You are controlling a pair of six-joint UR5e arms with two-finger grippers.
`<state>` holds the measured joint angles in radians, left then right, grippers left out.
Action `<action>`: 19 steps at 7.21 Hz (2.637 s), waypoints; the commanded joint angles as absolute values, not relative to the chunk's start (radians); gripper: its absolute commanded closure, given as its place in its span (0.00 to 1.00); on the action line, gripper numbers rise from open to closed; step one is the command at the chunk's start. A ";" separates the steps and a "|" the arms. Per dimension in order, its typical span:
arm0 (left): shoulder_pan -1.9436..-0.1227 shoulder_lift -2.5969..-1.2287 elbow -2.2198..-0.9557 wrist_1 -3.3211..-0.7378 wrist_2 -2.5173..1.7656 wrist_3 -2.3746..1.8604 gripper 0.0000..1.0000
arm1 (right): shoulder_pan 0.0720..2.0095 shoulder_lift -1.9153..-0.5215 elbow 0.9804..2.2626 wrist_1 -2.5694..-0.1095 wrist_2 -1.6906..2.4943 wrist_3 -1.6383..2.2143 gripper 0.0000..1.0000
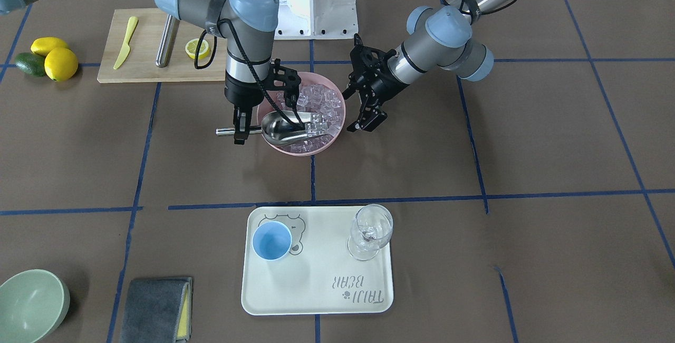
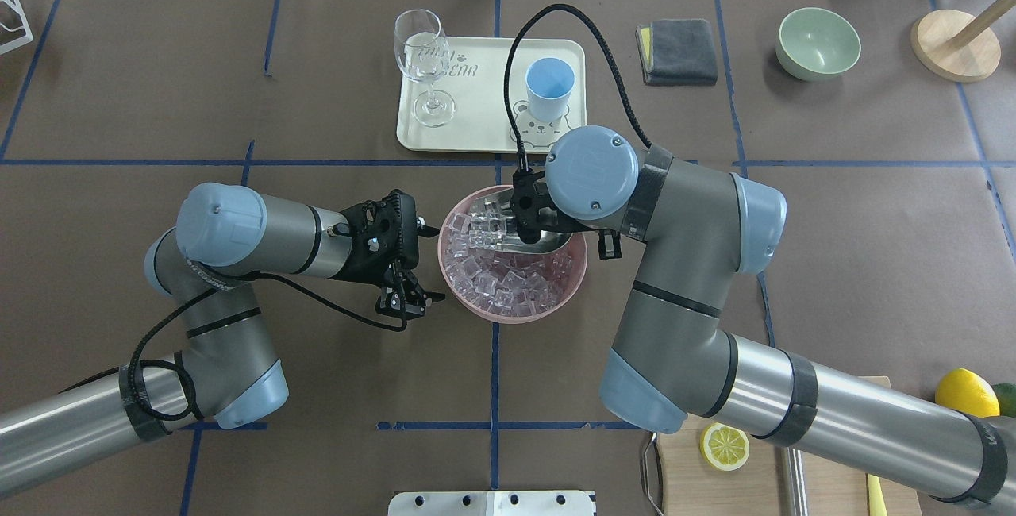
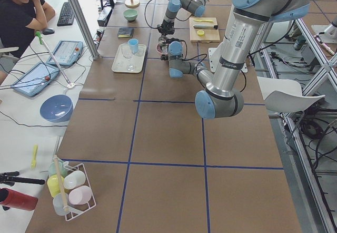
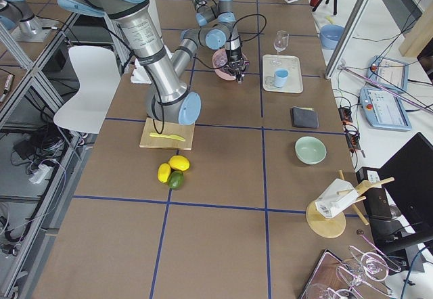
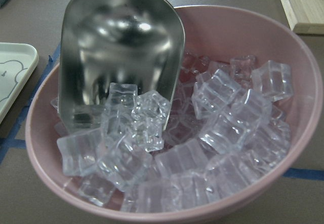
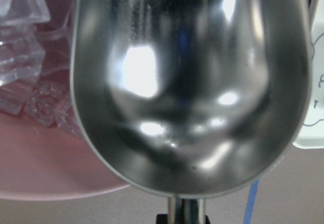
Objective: Put ice in cup with scoop
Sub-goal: 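Lift the scoop of ice out of the bowl with the right gripper, then carry the ice-filled scoop toward the light-blue cup while the left gripper withdraws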
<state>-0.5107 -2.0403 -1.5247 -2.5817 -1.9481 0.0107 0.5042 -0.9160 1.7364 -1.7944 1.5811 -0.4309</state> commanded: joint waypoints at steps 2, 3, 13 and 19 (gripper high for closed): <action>-0.515 -2.040 -1.525 -2.580 -1.948 0.011 0.00 | 0.520 -0.940 1.736 -1.714 1.630 -0.426 1.00; -0.515 -2.042 -1.526 -2.580 -1.948 0.011 0.00 | 0.529 -0.945 1.736 -1.685 1.663 -0.426 1.00; -0.547 -2.030 -1.526 -2.548 -1.942 0.008 0.00 | 0.672 -1.011 1.894 -1.711 1.871 -0.356 1.00; -0.786 -2.007 -1.580 -2.301 -1.948 0.003 0.00 | 0.776 -0.907 1.950 -2.235 1.891 -0.163 1.00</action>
